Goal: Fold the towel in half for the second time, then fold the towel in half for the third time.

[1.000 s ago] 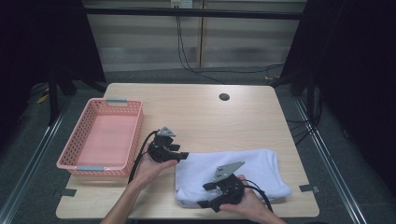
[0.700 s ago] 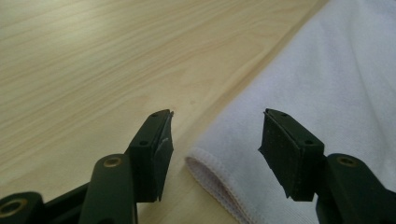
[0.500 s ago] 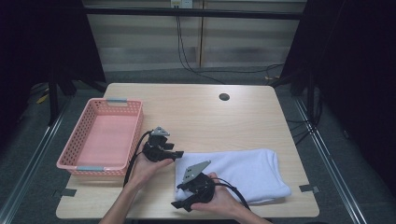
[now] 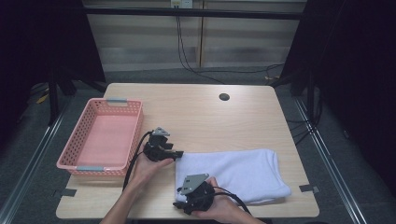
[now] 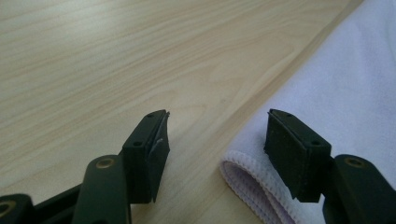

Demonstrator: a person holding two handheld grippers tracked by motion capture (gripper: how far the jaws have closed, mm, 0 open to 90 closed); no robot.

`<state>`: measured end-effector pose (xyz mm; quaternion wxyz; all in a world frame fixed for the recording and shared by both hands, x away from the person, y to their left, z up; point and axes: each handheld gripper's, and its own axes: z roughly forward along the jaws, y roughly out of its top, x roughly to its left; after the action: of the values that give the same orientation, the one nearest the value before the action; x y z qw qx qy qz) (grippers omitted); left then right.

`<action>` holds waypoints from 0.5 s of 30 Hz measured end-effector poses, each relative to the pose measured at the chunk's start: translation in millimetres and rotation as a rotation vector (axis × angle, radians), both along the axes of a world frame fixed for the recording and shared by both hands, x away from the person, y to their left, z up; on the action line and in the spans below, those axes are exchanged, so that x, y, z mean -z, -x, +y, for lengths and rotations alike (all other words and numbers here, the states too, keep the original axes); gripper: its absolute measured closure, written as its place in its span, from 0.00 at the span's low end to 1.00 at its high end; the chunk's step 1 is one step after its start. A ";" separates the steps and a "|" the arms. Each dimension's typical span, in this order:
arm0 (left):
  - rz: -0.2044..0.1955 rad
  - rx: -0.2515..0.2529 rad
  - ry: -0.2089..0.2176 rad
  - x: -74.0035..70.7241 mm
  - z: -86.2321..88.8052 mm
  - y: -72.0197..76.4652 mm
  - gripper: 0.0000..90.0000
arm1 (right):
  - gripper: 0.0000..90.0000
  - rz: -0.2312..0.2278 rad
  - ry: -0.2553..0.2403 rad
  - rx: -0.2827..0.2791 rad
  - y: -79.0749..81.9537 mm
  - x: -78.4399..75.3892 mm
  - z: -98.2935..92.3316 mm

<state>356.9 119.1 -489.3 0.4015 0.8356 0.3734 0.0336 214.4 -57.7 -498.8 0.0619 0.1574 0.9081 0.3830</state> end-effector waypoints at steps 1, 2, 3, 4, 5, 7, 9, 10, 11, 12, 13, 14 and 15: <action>0.003 0.002 -0.007 0.1 0.0 -0.1 0.44 | 0.61 -0.010 0.009 0.005 1.8 0.0 0.1; 0.003 -0.001 -0.012 0.5 0.2 -0.1 0.44 | 0.62 -0.013 0.008 0.005 1.9 0.1 0.3; 0.008 0.001 -0.013 1.0 0.6 -0.2 0.43 | 0.64 -0.016 0.011 0.011 2.0 0.0 0.1; 0.009 -0.005 -0.008 1.7 0.0 0.1 0.43 | 0.66 -0.021 0.009 0.009 1.4 0.2 -0.2; 0.007 -0.007 -0.017 1.7 0.1 0.5 0.43 | 0.69 -0.024 0.010 0.011 1.0 0.1 -0.4; 0.006 -0.003 -0.023 2.0 0.9 0.9 0.43 | 0.75 -0.034 0.017 0.016 -0.1 -0.6 -0.6; 0.014 0.004 -0.020 3.8 0.2 0.5 0.41 | 0.81 -0.027 0.017 0.033 -2.2 -1.0 -0.8; 0.014 0.004 -0.020 3.8 0.2 0.5 0.40 | 0.81 -0.027 0.017 0.033 -2.2 -1.0 -0.8; 0.021 0.011 -0.025 4.2 -1.0 0.9 0.40 | 0.82 -0.018 0.022 0.036 -3.8 -2.0 -0.7; 0.030 0.027 -0.031 5.4 -3.1 1.6 0.40 | 0.82 -0.018 0.022 0.036 -3.8 -2.0 -0.7; 0.034 0.053 -0.059 7.0 -5.8 2.2 0.39 | 0.82 -0.012 0.023 0.039 -4.4 -2.3 -0.6; 0.023 0.055 -0.061 7.6 -7.9 3.6 0.38 | 0.83 0.003 0.018 0.045 -5.2 -2.3 -1.0; 0.028 0.070 -0.048 7.8 -11.7 5.1 0.38 | 0.83 0.016 0.010 0.051 -6.3 -2.4 -2.0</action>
<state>351.8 107.3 -497.1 0.3770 0.8579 0.3487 0.0166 220.7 -59.6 -496.4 0.0651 0.1831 0.9063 0.3753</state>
